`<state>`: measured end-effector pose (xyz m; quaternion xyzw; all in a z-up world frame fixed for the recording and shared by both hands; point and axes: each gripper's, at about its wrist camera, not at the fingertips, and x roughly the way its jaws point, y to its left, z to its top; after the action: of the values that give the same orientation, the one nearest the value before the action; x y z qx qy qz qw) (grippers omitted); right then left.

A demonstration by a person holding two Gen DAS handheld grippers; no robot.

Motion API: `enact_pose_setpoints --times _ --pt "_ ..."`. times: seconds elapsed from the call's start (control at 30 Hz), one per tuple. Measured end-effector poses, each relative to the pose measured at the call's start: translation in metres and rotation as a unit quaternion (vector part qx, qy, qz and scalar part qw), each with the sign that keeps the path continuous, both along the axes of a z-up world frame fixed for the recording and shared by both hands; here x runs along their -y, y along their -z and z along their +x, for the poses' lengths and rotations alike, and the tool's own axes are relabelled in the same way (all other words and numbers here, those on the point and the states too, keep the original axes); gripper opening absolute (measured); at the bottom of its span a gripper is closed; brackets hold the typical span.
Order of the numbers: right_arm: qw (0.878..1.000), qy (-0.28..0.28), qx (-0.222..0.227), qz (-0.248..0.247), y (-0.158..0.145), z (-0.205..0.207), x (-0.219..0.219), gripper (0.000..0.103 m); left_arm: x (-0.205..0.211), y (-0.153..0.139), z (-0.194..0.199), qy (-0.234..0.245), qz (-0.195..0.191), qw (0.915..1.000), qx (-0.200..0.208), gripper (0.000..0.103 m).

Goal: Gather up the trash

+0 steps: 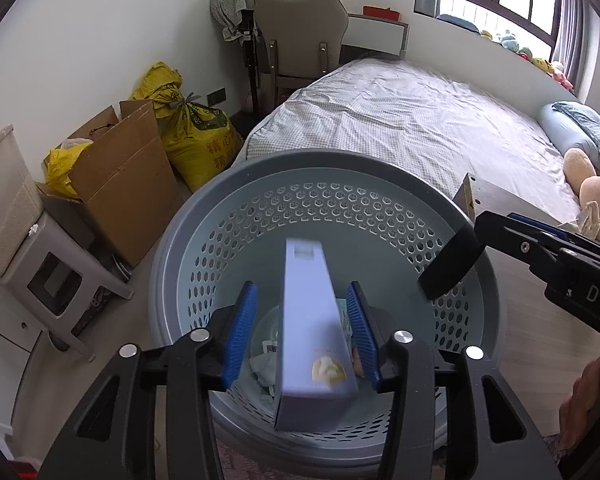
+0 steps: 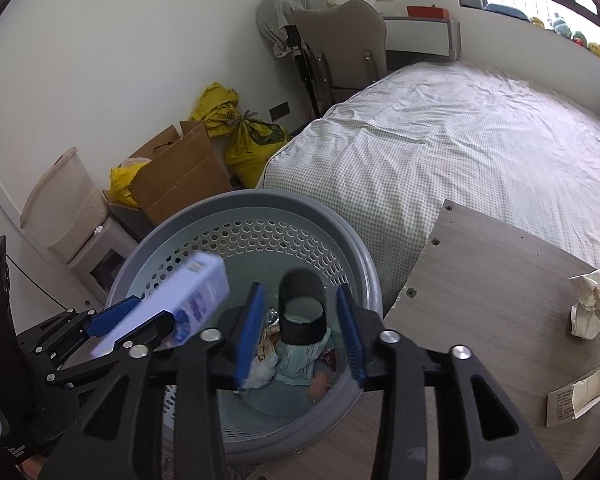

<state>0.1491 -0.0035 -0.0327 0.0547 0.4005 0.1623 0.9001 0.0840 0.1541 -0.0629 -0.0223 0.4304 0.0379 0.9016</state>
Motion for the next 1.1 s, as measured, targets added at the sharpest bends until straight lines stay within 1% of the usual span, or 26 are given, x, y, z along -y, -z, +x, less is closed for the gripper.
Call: enact_pose_setpoints --times 0.13,0.23,0.3,0.47,0.53,0.6,0.7,0.77,0.87,0.93,1.1 --pt "1.000 0.000 0.003 0.000 -0.002 -0.003 0.000 0.050 -0.001 -0.004 -0.002 -0.006 0.003 1.0000 0.004 0.056" --pt "1.000 0.003 0.005 0.004 -0.003 -0.005 0.001 0.051 0.000 -0.007 -0.004 -0.008 0.006 0.9999 0.007 0.059" --pt "1.000 0.004 0.006 0.007 -0.004 -0.008 0.003 0.056 0.002 -0.009 -0.006 -0.009 0.008 0.9999 0.010 0.061" --pt "1.000 0.015 0.009 0.012 -0.008 -0.015 0.013 0.062 0.007 -0.014 -0.010 -0.008 0.009 0.9998 0.014 0.062" --pt "1.000 0.022 0.011 0.013 -0.009 -0.020 0.019 0.065 0.011 -0.016 -0.012 -0.006 0.009 0.9998 0.017 0.066" --pt "0.999 0.029 0.012 0.015 -0.009 -0.025 0.025 0.068 0.016 -0.018 -0.014 -0.003 0.010 0.9997 0.021 0.066" --pt "0.999 0.041 0.013 0.015 -0.009 -0.035 0.037 0.074 0.023 -0.022 -0.018 0.004 0.010 0.9996 0.027 0.070" --pt "0.999 0.050 0.015 0.012 -0.009 -0.041 0.044 0.077 0.028 -0.023 -0.021 0.009 0.007 0.9995 0.029 0.071" --pt "0.998 0.066 0.015 0.007 -0.008 -0.052 0.060 0.079 0.037 -0.024 -0.022 0.020 0.002 0.9994 0.029 0.071" --pt "0.997 0.080 0.015 0.003 -0.007 -0.060 0.074 0.080 0.044 -0.024 -0.023 0.027 0.002 0.9992 0.030 0.071" --pt "0.992 0.124 0.015 -0.009 -0.004 -0.082 0.115 0.090 0.065 -0.026 -0.028 0.047 -0.004 0.9984 0.032 0.073"
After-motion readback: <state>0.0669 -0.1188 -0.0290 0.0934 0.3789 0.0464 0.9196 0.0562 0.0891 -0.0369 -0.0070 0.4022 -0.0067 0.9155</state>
